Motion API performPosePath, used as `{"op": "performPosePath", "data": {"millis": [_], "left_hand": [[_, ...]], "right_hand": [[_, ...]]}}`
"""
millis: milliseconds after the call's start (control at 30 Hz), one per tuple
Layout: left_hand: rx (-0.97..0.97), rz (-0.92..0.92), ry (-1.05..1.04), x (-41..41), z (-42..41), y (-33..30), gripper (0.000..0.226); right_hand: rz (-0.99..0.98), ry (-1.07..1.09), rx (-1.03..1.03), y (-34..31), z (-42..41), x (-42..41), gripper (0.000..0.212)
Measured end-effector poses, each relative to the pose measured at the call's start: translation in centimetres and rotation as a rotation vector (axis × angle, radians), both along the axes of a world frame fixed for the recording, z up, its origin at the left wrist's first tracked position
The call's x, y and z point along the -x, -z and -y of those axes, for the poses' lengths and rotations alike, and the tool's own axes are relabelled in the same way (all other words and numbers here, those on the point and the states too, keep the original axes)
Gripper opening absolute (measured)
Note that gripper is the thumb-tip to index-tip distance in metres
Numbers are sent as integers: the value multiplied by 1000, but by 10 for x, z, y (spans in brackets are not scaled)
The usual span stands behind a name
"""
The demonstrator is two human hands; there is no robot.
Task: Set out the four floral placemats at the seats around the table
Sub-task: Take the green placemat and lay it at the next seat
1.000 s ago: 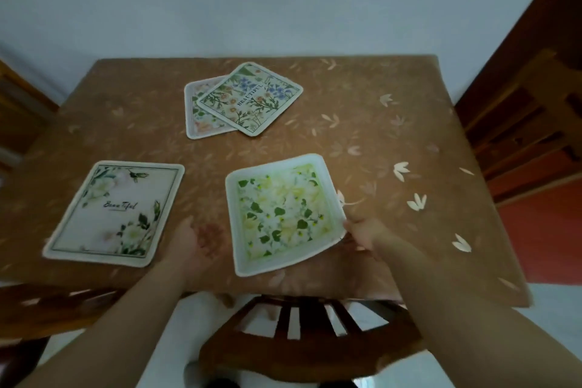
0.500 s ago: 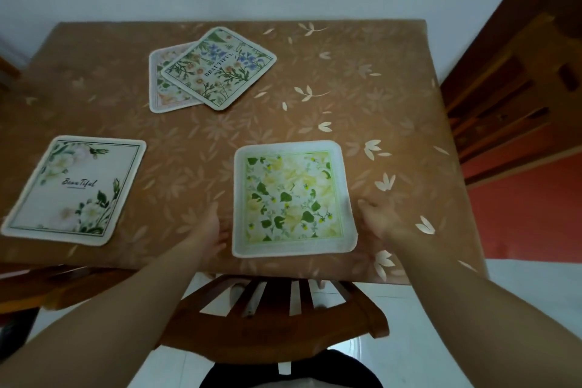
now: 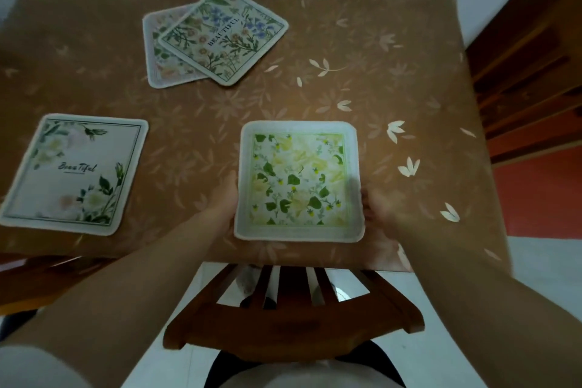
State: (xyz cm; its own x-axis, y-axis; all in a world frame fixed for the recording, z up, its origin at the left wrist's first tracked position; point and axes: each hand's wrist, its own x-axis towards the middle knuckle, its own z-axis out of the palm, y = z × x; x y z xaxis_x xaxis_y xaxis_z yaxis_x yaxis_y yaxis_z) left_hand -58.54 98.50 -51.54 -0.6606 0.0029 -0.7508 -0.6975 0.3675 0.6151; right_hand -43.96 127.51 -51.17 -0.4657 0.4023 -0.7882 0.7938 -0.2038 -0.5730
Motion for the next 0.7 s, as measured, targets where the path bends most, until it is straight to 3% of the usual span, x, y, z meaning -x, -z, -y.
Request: {"op": "performPosePath", "data": {"millis": [167,300,700], "left_hand": [[-30,90,-10,12,15,9,64],[-13,93,-12,12,19,15,59],[-83,58,40,8,25,16,56]], "right_hand": [[11,29,-18,3,10,-1,30],[-3,66,-34,-3,14,2,38],[16,24,-69,7,12,-4,23]]}}
